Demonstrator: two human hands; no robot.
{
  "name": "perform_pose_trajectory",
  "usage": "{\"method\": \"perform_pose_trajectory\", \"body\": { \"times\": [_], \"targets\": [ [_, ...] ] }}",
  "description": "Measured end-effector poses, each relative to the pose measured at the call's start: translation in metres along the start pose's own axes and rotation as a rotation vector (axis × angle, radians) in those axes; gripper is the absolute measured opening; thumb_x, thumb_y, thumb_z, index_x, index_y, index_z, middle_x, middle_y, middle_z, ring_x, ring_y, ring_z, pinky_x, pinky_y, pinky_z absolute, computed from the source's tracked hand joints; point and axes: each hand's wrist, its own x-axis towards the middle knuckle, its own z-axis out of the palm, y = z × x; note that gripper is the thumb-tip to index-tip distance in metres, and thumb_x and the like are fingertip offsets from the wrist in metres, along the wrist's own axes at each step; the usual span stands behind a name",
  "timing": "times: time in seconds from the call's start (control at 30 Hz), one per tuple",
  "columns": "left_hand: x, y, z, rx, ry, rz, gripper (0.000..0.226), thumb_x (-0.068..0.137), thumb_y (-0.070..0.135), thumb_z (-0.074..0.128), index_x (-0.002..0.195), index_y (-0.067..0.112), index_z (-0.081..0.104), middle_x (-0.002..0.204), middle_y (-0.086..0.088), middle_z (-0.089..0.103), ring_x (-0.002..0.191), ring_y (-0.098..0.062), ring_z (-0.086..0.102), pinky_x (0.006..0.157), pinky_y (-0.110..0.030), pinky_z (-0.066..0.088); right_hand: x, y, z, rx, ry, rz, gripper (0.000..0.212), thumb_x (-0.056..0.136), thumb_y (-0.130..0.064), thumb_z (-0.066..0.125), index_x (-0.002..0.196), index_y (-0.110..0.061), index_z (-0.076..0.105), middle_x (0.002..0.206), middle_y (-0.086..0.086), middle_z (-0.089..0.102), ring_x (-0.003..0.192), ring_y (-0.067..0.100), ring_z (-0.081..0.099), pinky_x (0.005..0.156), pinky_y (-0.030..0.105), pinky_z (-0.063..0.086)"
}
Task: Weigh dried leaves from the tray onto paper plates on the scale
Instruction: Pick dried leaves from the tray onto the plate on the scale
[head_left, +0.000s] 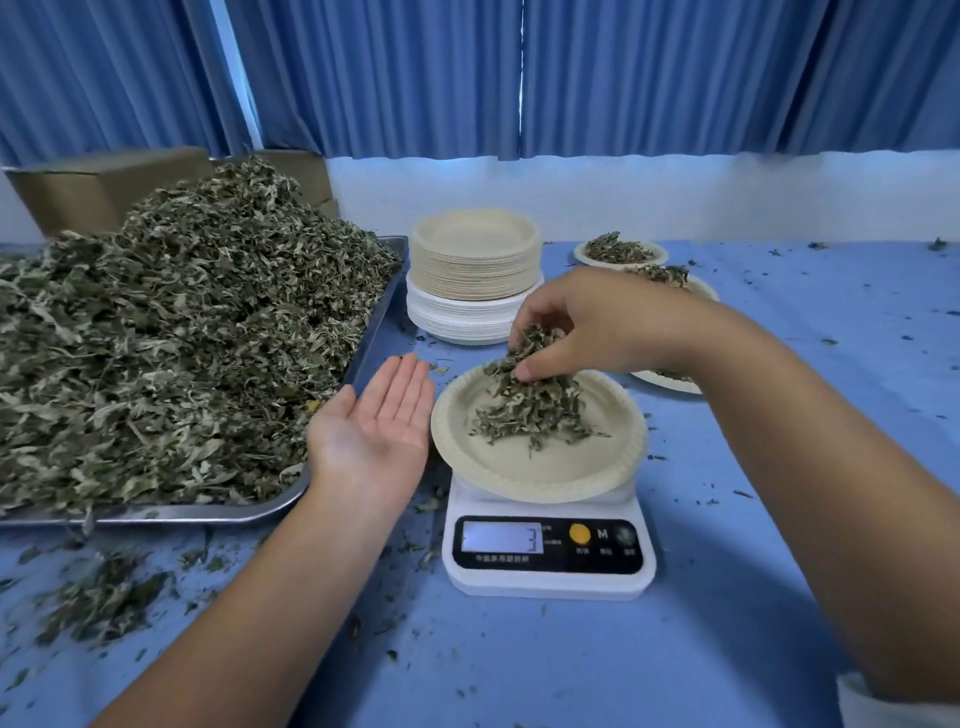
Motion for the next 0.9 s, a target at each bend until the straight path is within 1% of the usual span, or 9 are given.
{"method": "perform_pose_trajectory", "body": {
  "times": [0.1,0.2,0.33,0.43,0.53,0.63,0.7,0.8,0.9],
  "targets": [
    [0.001,-0.001,-0.001,0.016,0.004,0.009,0.047,0.103,0.028,0.027,0.117,-0.008,0.055,0.115,-0.023,0.064,0.113,-0.034,0.059,0.099,-0.041,0.046,-0.003,-0.003,0.003,-0.096,-0.129,0.007,0.023,0.081,-0.044,0.072,0.101,-0.032,0.070,0.084,-0.020,0.060,0.075,-0.005,0.056,0.055,0.005,0.040],
    [0.001,-0.001,-0.001,0.032,0.005,0.011,0.048,0.103,0.028,0.027,0.118,-0.008,0.054,0.115,-0.023,0.064,0.112,-0.033,0.059,0.099,-0.041,0.046,-0.004,-0.008,0.002,-0.077,-0.198,0.005,0.027,0.084,-0.051,0.064,0.103,-0.033,0.069,0.095,-0.013,0.068,0.087,0.008,0.065,0.073,0.016,0.047],
    [0.001,-0.001,-0.002,0.031,0.008,0.015,0.048,0.103,0.028,0.027,0.117,-0.008,0.055,0.116,-0.023,0.064,0.113,-0.033,0.059,0.099,-0.041,0.046,-0.007,-0.011,-0.004,-0.085,-0.194,0.023,0.031,0.085,-0.055,0.061,0.111,-0.038,0.065,0.097,-0.024,0.057,0.093,0.015,0.068,0.084,0.023,0.050],
    [0.001,-0.001,-0.001,0.029,0.012,0.012,0.048,0.103,0.028,0.027,0.115,-0.008,0.055,0.116,-0.023,0.064,0.114,-0.033,0.059,0.100,-0.041,0.045,-0.008,-0.009,-0.006,-0.080,-0.166,0.052,0.028,0.085,-0.053,0.061,0.109,-0.038,0.066,0.104,-0.018,0.063,0.090,0.014,0.068,0.082,0.024,0.051],
    [0.001,-0.001,-0.001,0.025,0.016,0.009,0.047,0.103,0.028,0.027,0.113,-0.008,0.056,0.115,-0.023,0.064,0.113,-0.033,0.059,0.100,-0.041,0.046,-0.009,-0.008,-0.007,-0.091,-0.176,0.075,0.026,0.087,-0.051,0.060,0.109,-0.037,0.067,0.107,-0.017,0.064,0.093,0.013,0.067,0.082,0.026,0.052],
    [0.001,-0.001,-0.001,0.025,0.017,0.008,0.046,0.103,0.027,0.027,0.114,-0.008,0.056,0.116,-0.023,0.064,0.114,-0.033,0.058,0.100,-0.041,0.045,-0.007,-0.006,-0.005,-0.124,-0.132,0.071,0.028,0.089,-0.048,0.060,0.112,-0.034,0.067,0.111,-0.013,0.064,0.102,0.009,0.059,0.083,0.027,0.045],
    [0.001,-0.001,-0.001,0.024,0.018,0.007,0.046,0.103,0.027,0.027,0.117,-0.008,0.055,0.116,-0.023,0.063,0.115,-0.033,0.058,0.101,-0.041,0.045,-0.005,-0.006,-0.004,-0.079,-0.071,0.051,0.025,0.089,-0.041,0.062,0.111,-0.031,0.067,0.107,-0.011,0.067,0.098,0.007,0.060,0.079,0.024,0.045],
    [0.000,-0.001,0.000,0.026,0.015,0.004,0.046,0.103,0.027,0.027,0.118,-0.008,0.054,0.116,-0.023,0.062,0.116,-0.033,0.057,0.102,-0.041,0.044,-0.003,-0.007,-0.002,0.001,0.007,0.018,0.013,0.089,-0.024,0.064,0.100,-0.028,0.070,0.097,-0.010,0.071,0.087,0.005,0.065,0.074,0.019,0.048],
    [0.000,-0.001,0.000,0.026,0.016,0.004,0.046,0.103,0.027,0.027,0.117,-0.008,0.054,0.115,-0.023,0.063,0.116,-0.033,0.057,0.103,-0.041,0.043,-0.002,-0.008,-0.001,0.003,0.062,-0.015,0.013,0.086,-0.016,0.064,0.089,-0.027,0.070,0.092,-0.009,0.070,0.079,0.001,0.061,0.065,0.009,0.043]
  ]
}}
